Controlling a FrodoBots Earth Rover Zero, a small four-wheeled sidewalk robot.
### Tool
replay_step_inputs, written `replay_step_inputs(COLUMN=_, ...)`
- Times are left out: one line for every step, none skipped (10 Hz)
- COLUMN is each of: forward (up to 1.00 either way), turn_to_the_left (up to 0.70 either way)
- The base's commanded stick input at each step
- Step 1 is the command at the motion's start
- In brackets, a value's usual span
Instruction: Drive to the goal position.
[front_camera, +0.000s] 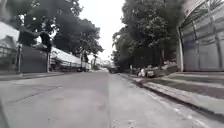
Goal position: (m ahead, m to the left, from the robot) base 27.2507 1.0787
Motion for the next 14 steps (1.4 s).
replay_step_inputs(forward=0.97, turn_to_the_left=0.00)
replay_step_inputs(forward=0.98, turn_to_the_left=0.00)
replay_step_inputs(forward=0.97, turn_to_the_left=0.00)
replay_step_inputs(forward=0.97, turn_to_the_left=0.00)
replay_step_inputs(forward=0.96, turn_to_the_left=0.00)
replay_step_inputs(forward=0.97, turn_to_the_left=0.00)
replay_step_inputs(forward=0.97, turn_to_the_left=0.00)
replay_step_inputs(forward=0.97, turn_to_the_left=0.00)
replay_step_inputs(forward=0.96, turn_to_the_left=0.00)
replay_step_inputs(forward=0.96, turn_to_the_left=0.00)
replay_step_inputs(forward=0.97, turn_to_the_left=0.00)
replay_step_inputs(forward=0.97, turn_to_the_left=0.00)
replay_step_inputs(forward=0.97, turn_to_the_left=0.00)
replay_step_inputs(forward=0.97, turn_to_the_left=0.00)
